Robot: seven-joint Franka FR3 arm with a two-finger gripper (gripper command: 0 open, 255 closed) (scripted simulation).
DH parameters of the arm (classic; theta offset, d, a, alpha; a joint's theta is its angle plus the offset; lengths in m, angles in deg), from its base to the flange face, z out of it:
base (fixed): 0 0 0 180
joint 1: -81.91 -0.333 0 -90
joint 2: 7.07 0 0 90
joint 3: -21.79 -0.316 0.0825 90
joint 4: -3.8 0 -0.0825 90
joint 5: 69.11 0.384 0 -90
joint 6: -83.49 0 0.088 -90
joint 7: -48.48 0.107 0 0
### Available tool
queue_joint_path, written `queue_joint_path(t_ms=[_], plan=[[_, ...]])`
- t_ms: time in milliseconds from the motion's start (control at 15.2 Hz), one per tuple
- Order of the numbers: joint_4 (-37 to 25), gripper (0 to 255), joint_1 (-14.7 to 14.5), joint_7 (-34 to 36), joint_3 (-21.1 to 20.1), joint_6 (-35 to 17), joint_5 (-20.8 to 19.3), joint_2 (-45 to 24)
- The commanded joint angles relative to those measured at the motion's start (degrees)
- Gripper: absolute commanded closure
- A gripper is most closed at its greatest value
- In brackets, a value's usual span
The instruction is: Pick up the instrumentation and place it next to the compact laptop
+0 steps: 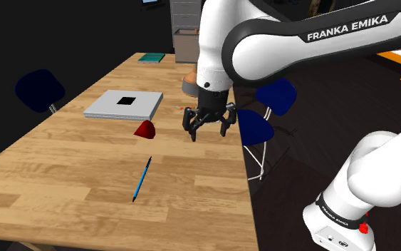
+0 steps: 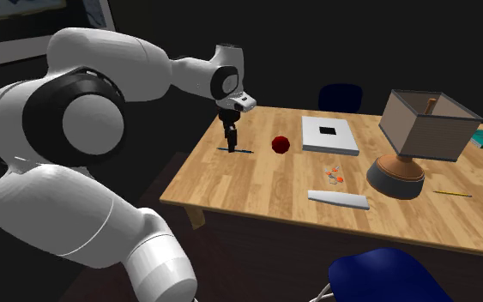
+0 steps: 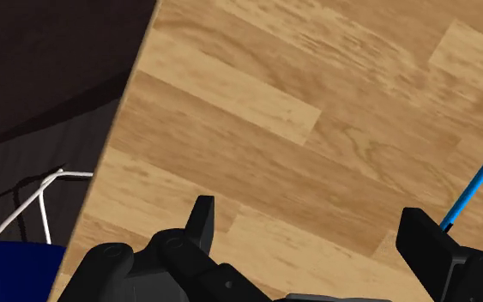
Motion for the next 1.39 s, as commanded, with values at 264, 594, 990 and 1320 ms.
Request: queue_joint_path(t_ms=[264,594,990,1320], plan=[[-8.03,0,1.7,15.84,-7.95,-4.53,-5.17,-14.19],[-17.35,0,0.28,30.31,-11.44,-6.09,-14.15,-28.58],[-32.01,0,-7.15,44.53,-9.17,-4.27,-24.01,-45.7],[-39.37,0,-11.5,49.28,-6.77,-3.66,-27.11,-53.57]])
